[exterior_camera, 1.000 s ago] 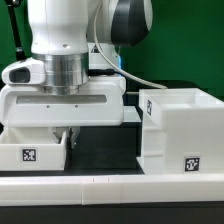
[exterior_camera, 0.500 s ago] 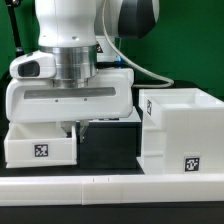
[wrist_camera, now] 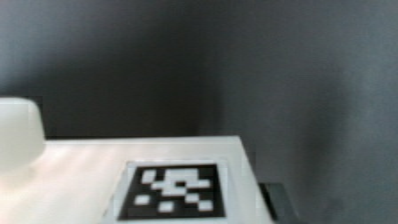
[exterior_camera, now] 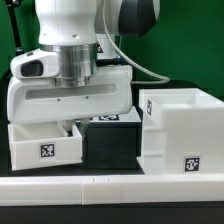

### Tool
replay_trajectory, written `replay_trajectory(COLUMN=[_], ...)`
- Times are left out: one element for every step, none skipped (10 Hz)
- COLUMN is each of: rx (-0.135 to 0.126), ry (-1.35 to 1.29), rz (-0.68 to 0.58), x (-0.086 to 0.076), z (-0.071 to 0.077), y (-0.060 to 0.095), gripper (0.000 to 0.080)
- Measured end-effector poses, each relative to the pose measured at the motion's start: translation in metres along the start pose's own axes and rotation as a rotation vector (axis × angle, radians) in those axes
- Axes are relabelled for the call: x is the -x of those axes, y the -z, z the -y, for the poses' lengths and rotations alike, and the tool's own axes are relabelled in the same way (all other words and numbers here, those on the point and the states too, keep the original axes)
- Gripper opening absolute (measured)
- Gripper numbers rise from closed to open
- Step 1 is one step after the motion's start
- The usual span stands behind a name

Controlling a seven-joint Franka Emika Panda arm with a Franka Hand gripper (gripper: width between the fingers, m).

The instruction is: Assemble drawer

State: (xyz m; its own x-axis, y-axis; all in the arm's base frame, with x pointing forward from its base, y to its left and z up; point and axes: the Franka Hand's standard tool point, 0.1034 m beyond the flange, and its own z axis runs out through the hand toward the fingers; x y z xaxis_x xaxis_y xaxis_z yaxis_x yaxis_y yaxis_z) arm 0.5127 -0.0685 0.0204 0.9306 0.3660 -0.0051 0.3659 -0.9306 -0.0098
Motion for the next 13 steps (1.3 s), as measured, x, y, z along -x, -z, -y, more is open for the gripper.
replay_trajectory(rx=[0.005, 0.006, 0.003, 0.003, 0.003, 0.003, 0.004, 0.006, 0.008, 0.009, 0.012, 0.016, 0.017], ry=[0.139, 0.246, 0.357, 0.395, 0.462, 0.517, 0.56, 0.702, 0.809, 0.905, 1.022, 1.089, 1.125], rz=[0.004, 0.01, 0.021, 0.023, 0.025, 0.027, 0.03, 0.037, 0.044, 0.051, 0.062, 0.07, 0.075], x=[-0.0016, -0.0024, -0.0014, -0.0002, 0.0008, 0.0015, 0.002, 0.0025, 0.0013, 0.0007, 0.0007, 0.0004, 0.0014], z=[0.0005, 0.0024, 0.0035, 0.0025, 0.0015, 0.0009, 0.0003, -0.0005, 0.002, 0.004, 0.0043, 0.0043, 0.003], y=[0.0007, 0.0009, 0.0015, 0.0005, 0.0001, -0.0001, -0.0004, -0.0004, -0.0006, -0.0012, -0.0016, -0.0016, -0.0017], gripper=[0.0042, 0.0042, 0.0042, 0.0042, 0.0042, 0.0042, 0.0042, 0.0042, 0.0042, 0.0042, 0.0042, 0.0042, 0.0042])
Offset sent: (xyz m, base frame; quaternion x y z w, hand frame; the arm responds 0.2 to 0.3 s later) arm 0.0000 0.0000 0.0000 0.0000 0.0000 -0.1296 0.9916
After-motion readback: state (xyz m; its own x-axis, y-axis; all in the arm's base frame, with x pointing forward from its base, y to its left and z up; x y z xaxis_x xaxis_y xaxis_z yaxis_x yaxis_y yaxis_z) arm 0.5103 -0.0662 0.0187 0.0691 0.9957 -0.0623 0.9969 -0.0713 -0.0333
